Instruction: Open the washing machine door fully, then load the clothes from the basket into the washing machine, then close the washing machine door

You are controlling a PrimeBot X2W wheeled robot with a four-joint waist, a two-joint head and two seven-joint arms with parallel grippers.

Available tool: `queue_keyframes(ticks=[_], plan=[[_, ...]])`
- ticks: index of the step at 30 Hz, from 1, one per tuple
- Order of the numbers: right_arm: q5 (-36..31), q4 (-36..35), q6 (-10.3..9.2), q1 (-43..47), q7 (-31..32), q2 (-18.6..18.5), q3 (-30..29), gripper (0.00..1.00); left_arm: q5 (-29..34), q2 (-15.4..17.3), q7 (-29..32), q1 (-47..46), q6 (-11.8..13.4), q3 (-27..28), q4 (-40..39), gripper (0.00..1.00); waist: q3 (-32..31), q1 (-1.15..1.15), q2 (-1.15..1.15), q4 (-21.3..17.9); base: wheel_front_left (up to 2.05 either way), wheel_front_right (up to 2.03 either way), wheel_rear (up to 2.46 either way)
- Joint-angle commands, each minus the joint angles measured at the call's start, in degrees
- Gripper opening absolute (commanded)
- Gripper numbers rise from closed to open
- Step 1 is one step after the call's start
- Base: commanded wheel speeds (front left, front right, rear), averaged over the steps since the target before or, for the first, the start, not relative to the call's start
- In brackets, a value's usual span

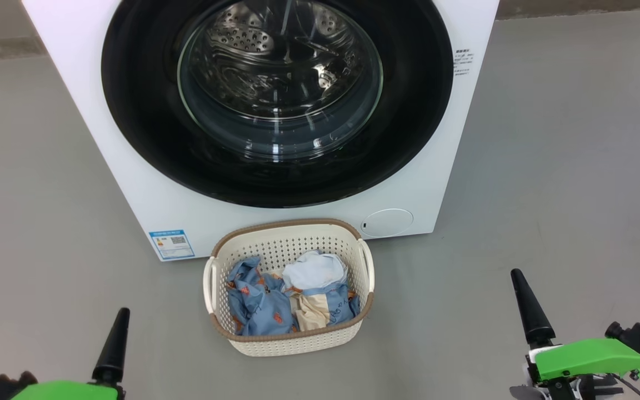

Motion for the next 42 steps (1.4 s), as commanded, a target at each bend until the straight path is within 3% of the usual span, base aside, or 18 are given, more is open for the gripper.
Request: queue_keyframes(ticks=[1,42], plan=[[-2.05,-1.68,0.03,-2.95,-0.68,-0.40,1.13,1.00,1.71,1.94,-0.68,-2.87,-0.13,0.49,-1.88,1.00,-0.01,-0.01,0.00,-0.05,0.00,0.00,0.00],[-36.75,0.68,0.06,-6.93,-7.35,-0.70,5.15,1.00,32.10,9.20,-7.44,-4.10,-0.19,-4.75,-2.19,1.00,-0.68,-0.01,0.00,-0.36,0.00,0.00,0.00]])
